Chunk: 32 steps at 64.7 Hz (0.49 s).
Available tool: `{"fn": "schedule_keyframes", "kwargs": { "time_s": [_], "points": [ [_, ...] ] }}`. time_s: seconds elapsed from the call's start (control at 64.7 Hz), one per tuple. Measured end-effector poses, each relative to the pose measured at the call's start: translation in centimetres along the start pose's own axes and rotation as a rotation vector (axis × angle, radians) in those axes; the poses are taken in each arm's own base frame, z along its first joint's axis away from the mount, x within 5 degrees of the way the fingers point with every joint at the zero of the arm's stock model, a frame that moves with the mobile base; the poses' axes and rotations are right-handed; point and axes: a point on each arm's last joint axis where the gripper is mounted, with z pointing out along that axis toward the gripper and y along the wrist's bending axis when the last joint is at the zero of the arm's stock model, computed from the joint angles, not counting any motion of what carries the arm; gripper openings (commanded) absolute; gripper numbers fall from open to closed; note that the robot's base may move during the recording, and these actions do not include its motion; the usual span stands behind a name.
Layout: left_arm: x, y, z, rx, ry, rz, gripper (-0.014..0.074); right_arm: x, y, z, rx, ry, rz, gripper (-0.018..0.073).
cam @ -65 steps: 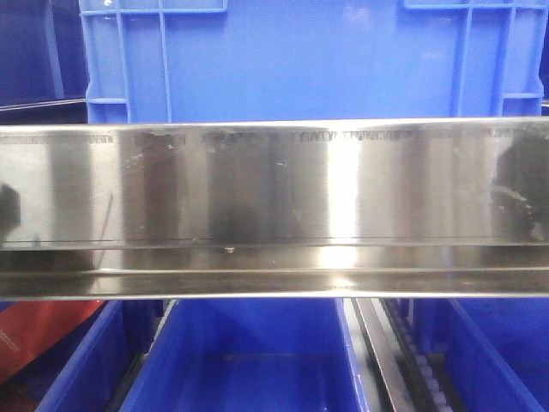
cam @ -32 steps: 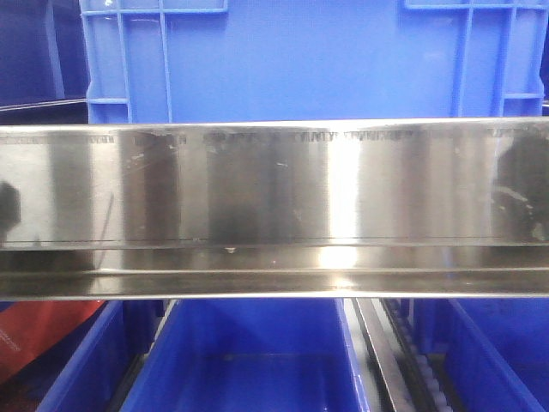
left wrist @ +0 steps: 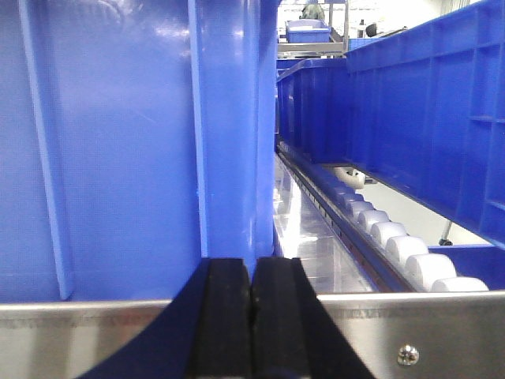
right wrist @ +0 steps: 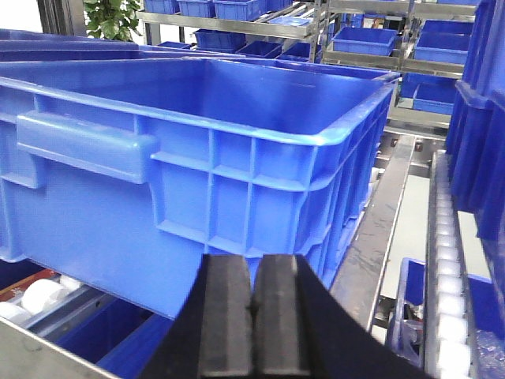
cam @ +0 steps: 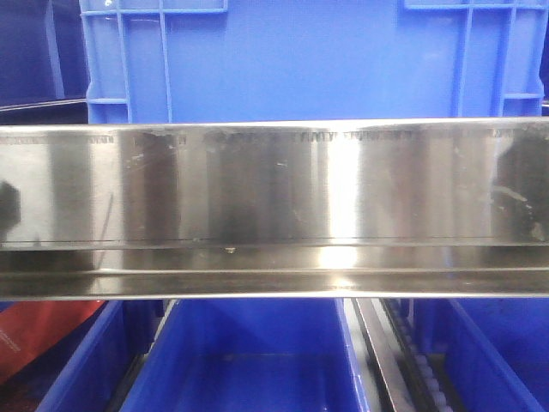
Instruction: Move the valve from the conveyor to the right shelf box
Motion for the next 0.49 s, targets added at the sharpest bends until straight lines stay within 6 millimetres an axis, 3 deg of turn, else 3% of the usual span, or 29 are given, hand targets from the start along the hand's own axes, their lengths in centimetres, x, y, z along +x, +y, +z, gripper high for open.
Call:
{"fn": "schedule_keyframes", "kwargs": {
  "time_s": [0.201, 0.494],
  "points": [
    [0.0, 0.0, 0.0, 0.000, 0.000, 0.000, -0.0111, 0.5, -0.6, -0.7, 0.086, -0.023, 0.004, -0.0162],
    [0.0, 0.0, 0.0, 0.000, 0.000, 0.000, -0.0111, 4.6, -1.8, -2.5, 0.330, -0.047, 0.032, -0.0162]
  ]
}}
